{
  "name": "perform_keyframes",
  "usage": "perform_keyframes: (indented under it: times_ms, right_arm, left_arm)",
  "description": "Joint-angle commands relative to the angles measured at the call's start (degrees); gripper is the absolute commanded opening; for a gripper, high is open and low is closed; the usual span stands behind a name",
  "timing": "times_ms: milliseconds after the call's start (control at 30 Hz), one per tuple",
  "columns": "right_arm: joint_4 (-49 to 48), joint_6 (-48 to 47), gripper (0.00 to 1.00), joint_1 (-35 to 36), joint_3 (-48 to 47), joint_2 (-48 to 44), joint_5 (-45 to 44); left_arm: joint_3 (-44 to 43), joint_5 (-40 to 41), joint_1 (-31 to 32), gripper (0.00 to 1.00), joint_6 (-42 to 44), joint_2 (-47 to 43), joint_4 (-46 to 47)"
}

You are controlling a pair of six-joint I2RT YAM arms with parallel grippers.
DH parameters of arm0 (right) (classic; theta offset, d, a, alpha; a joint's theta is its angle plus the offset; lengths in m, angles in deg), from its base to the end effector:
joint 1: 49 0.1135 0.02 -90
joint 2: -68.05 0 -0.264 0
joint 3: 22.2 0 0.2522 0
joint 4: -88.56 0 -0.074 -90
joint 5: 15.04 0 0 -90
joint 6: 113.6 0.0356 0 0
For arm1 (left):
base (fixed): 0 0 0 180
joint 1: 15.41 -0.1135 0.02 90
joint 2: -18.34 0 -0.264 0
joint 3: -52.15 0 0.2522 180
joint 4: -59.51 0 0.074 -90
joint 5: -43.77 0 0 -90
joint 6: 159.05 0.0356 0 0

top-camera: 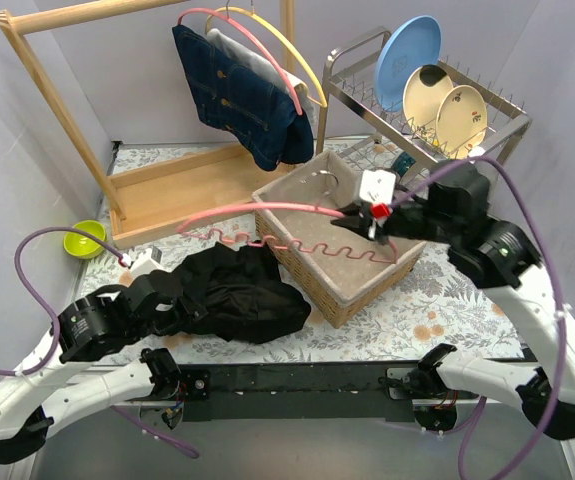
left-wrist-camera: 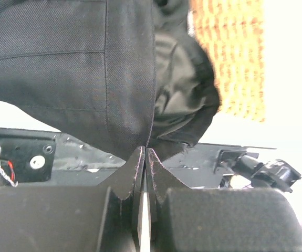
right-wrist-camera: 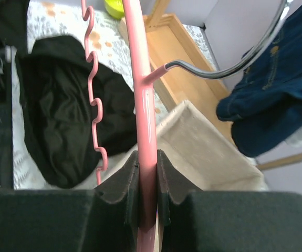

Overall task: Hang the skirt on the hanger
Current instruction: Place skirt on hanger

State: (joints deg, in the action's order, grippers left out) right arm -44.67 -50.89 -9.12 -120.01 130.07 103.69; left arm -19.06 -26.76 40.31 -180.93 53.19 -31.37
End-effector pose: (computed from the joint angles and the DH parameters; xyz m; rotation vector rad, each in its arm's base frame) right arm 0.1456 0.1439 0.4741 -1.2676 1.2453 0.5998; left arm 0.0486 -0.0502 0.3263 -1.3677 2.2565 -0.7891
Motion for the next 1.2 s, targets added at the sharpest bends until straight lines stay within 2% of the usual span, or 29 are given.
perform_keyframes:
  times_ms: [0,233,433,567,667,833,1067,1167]
  right_arm:
    - [13.29,-14.28,0.01,0.2,-0.77,-4.88,-2.89]
    - [18.22,-19.03,0.01,0.2,7.23,-10.25,-7.64]
    - [18.32,-20.26,0.01,0.2,11.0,-12.19,-6.67]
    - [15.59,-19.39,0.01,0.2,12.95,-9.12,-1.6]
    - [13.75,-17.19,0.01,0.37,11.81,-5.17,2.36]
    - [4.79,-9.3,0.01,2.92,10.49,-1.12,2.74]
    - [-9.53,6.16,0.01,11.0,10.31,4.86,-7.8]
    - [-15.34,9.0,0.01,13.81,10.49,4.6,-15.33]
  left_arm:
    - [-4.94,3.91,0.09,0.0,2.18,2.84,-2.51]
    - [-9.08,4.97,0.09,0.0,4.12,5.49,-2.42]
    - [-10.22,5.06,0.09,0.0,4.21,6.1,-2.51]
    - [-12.51,4.79,0.09,0.0,5.0,6.89,-2.42]
    - [-15.05,4.36,0.09,0.0,5.61,7.42,-2.42]
    - [-17.78,2.95,0.17,0.0,7.37,8.57,-1.19]
    - [-23.93,3.3,0.17,0.0,10.53,13.22,1.18]
    - [-26.39,4.53,0.17,0.0,11.68,16.11,1.01]
